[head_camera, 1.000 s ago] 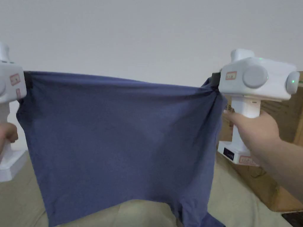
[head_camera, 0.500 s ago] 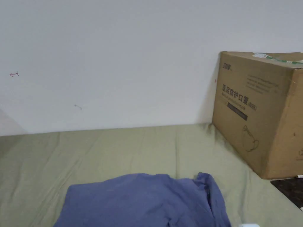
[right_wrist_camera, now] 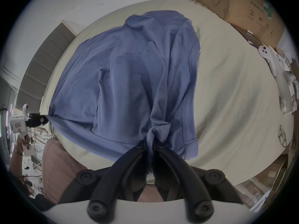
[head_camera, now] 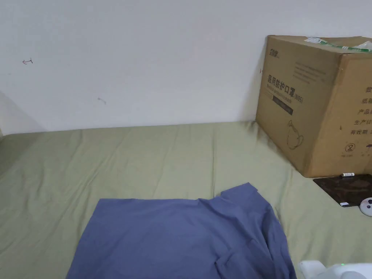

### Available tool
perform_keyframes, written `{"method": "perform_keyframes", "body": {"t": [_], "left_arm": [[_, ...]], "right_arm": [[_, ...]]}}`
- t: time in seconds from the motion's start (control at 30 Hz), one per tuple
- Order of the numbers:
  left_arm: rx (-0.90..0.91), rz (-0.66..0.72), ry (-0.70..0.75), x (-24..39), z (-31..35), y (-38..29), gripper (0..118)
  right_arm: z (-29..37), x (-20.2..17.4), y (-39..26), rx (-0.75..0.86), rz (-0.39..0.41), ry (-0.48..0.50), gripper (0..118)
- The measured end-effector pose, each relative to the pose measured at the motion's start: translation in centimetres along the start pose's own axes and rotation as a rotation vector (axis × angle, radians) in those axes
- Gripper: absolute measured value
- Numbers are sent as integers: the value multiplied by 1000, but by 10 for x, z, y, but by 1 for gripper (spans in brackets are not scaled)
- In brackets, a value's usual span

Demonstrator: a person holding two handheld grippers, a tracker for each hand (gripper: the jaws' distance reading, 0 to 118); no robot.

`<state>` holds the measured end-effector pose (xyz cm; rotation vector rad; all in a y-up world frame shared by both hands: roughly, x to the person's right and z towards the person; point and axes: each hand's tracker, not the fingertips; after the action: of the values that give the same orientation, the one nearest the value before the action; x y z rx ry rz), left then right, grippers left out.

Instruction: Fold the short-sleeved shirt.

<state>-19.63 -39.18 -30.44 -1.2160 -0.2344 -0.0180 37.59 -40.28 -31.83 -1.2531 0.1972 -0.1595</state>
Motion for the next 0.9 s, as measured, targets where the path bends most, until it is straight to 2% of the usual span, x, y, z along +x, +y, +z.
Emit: {"method": "perform_keyframes", "body": {"t": [0.03, 0.07, 0.1, 0.13, 0.2, 0.3, 0.4, 0.47, 0.53, 0.57, 0.6, 0.63, 0.67, 0.7, 0.73, 0.8, 0.83, 0.9], "left_arm": [[-1, 42, -29, -5, 2, 0, 41], [3, 76, -50, -7, 3, 0, 69], [12, 116, -71, -11, 5, -1, 104], [11, 132, -88, -10, 7, -2, 114], [36, 161, -140, -12, 18, -1, 111], [118, 219, -183, -7, 45, 4, 111], [342, 244, -232, 12, 89, 8, 111], [548, 258, -223, 26, 117, 3, 111], [798, 261, -136, 51, 143, -11, 102], [885, 256, -105, 61, 150, -17, 92], [966, 247, -72, 71, 157, -23, 69], [1036, 236, -39, 81, 162, -27, 44], [1072, 226, -5, 90, 165, -30, 19], [1105, 216, 57, 100, 168, -33, 1], [1124, 197, 98, 107, 172, -36, 1], [1095, 154, 88, 104, 174, -33, 1], [1034, 130, 101, 102, 177, -28, 1], [864, 170, 100, 90, 176, -20, 1]], "right_arm": [[2, 2, 1, 7, -17, 11, 36], [5, 3, 0, 14, -46, 26, 73], [8, 3, -1, 2, -85, 39, 111], [13, 3, -3, -5, -110, 42, 118], [31, 0, -6, 25, -105, 45, 118], [61, -10, -10, 87, -46, 9, 118], [102, -25, -14, 277, -16, 15, 118], [130, -37, -25, 485, -28, 53, 118], [154, -46, -39, 716, -48, 134, 110], [160, -50, -45, 799, -48, 167, 104], [167, -56, -54, 903, -47, 182, 92], [173, -63, -61, 991, -40, 189, 72], [175, -70, -64, 1047, -28, 174, 33], [175, -79, -63, 1080, -23, 125, 0], [178, -83, -66, 1118, -54, 25, 0], [181, -80, -59, 1055, -3, 164, 0], [179, -82, -54, 1018, 6, 196, 0], [181, -84, -55, 1000, 17, 166, 0]]}}
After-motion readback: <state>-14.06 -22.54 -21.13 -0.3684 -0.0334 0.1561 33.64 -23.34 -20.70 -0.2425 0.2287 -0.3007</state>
